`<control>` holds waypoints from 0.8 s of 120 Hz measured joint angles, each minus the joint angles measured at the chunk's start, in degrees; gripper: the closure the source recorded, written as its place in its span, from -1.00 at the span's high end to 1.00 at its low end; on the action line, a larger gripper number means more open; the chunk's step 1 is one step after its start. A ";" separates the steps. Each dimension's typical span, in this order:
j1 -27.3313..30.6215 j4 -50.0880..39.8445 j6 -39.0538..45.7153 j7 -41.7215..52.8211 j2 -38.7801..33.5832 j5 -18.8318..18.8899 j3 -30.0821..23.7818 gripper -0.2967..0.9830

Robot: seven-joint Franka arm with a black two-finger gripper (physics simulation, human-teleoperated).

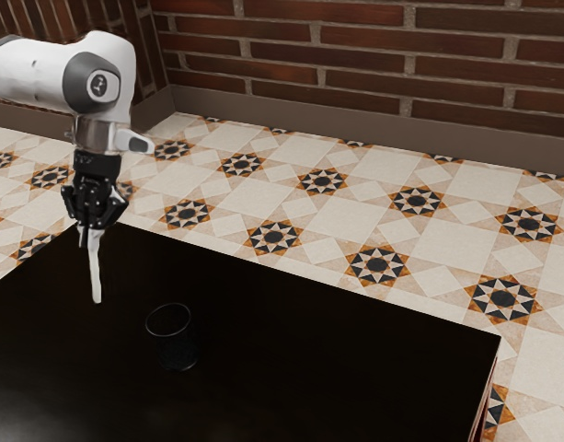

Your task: Take the marker out of the pen holder and place it to the left of the pen holder.

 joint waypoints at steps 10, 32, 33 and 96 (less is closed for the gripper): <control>-0.42 0.03 -2.93 0.10 4.87 1.79 1.55 -0.69; -0.76 -0.05 -6.53 0.40 13.18 3.22 4.38 -0.69; -0.75 -0.03 -6.62 0.41 13.53 3.24 4.40 -0.69; 1.25 0.27 -7.59 0.97 25.68 3.55 6.14 -0.67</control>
